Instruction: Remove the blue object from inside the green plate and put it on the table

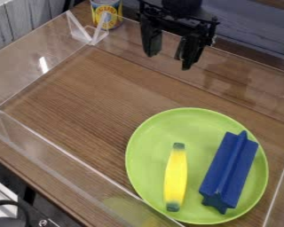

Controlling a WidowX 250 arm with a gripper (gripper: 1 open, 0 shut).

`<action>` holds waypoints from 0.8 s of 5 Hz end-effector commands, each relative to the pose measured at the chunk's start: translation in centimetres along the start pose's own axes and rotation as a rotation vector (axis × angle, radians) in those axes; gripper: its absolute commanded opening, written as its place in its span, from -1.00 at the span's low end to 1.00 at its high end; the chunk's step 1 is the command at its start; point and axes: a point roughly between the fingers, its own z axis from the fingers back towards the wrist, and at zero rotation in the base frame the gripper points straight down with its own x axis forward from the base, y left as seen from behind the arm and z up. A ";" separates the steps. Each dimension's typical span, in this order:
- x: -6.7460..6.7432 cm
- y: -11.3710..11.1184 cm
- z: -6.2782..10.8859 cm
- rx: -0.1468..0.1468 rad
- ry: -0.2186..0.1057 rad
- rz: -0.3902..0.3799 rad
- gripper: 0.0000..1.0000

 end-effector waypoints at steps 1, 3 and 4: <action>0.0 -0.5 -1.3 -0.001 0.013 0.014 1.00; -2.2 -5.9 -1.2 -0.008 0.005 0.002 1.00; -3.6 -9.9 -0.4 -0.013 -0.008 -0.068 1.00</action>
